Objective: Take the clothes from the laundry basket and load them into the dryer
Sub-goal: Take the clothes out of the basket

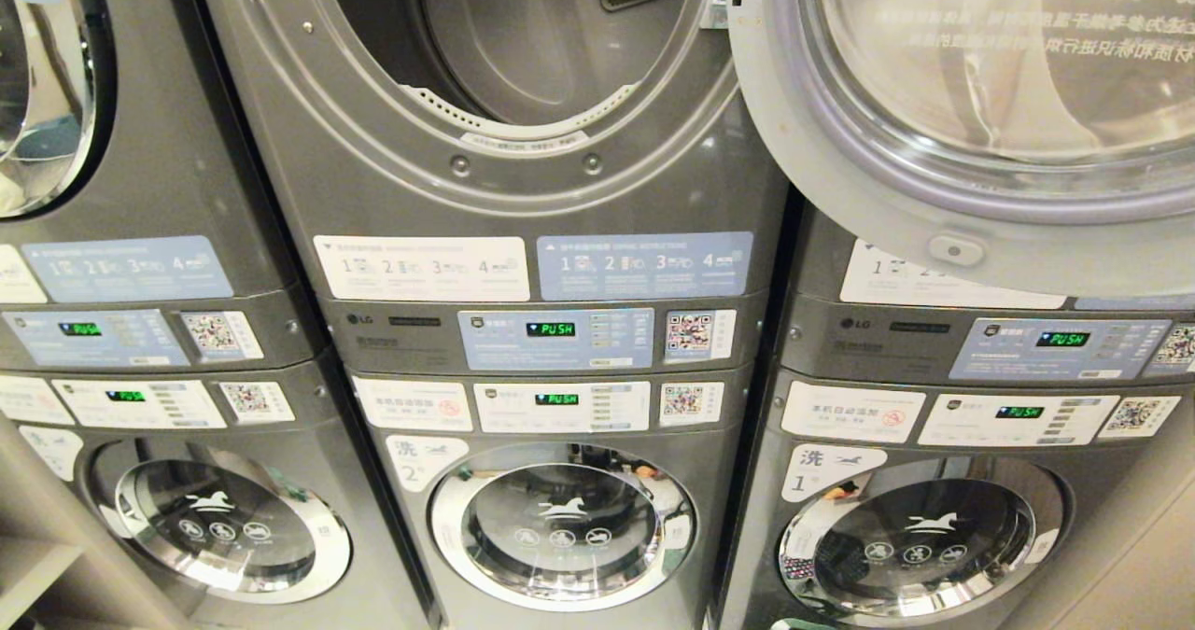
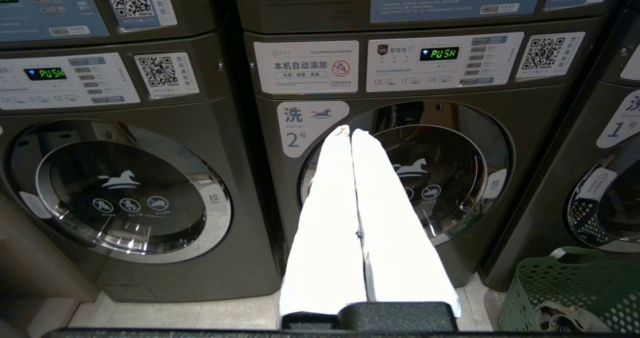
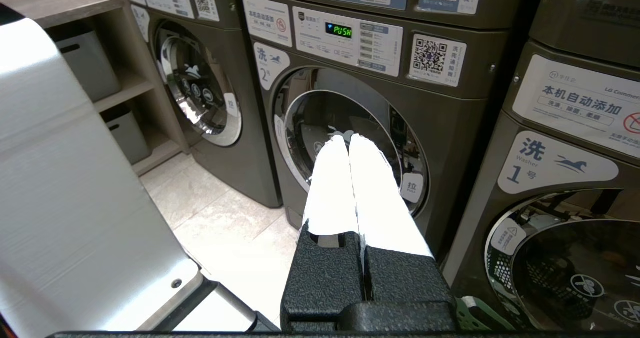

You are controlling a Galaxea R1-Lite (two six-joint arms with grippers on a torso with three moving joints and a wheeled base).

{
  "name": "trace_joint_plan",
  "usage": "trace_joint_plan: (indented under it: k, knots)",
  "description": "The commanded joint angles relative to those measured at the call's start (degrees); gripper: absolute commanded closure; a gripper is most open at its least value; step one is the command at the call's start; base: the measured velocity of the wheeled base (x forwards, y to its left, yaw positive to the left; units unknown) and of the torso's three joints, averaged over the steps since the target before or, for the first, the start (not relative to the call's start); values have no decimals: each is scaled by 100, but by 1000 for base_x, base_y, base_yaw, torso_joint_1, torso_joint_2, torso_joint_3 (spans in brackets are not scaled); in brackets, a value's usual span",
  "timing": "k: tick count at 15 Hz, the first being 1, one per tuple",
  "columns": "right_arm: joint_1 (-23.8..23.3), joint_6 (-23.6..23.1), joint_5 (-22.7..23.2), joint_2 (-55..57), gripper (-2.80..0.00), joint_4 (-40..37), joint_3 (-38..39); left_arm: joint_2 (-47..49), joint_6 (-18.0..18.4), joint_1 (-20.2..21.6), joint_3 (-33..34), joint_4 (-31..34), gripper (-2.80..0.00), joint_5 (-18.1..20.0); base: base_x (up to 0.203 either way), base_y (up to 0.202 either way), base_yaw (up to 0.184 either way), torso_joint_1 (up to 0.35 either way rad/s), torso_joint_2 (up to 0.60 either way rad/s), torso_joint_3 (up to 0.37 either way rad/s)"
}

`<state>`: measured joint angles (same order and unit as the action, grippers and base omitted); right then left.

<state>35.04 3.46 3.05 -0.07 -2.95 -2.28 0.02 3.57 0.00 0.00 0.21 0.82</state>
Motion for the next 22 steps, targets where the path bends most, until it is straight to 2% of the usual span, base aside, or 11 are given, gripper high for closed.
trace_joint_plan:
  k: [1, 10, 14, 18, 20, 22]
  knots:
    - [3, 5, 3, -222, 0, -4, -1, -2, -5, 0, 9, -3, 0, -3, 0, 0, 0, -76, 152, 70]
    - [3, 32, 47, -222, 0, -4, -1, -2, -23, 0, 0, -4, 0, -11, 0, 0, 0, -65, 144, 76]
    - [34, -8, 214, -222, 0, 9, 4, -2, -32, 0, 4, -12, 0, -11, 0, 0, 0, -64, 150, 83]
    - [12, -365, 241, -222, 0, 23, -9, -2, -32, 0, 0, -21, 0, -20, 0, 0, 0, -82, 178, 96]
    - [12, -687, 341, -222, 0, 14, -43, -2, -14, 0, 9, -20, 0, -11, 0, 0, 0, -21, 61, 23]
    - [21, -732, 372, -222, 0, 5, -53, -2, -32, 0, 2, -21, 0, -20, 0, 0, 0, 0, 0, 0]
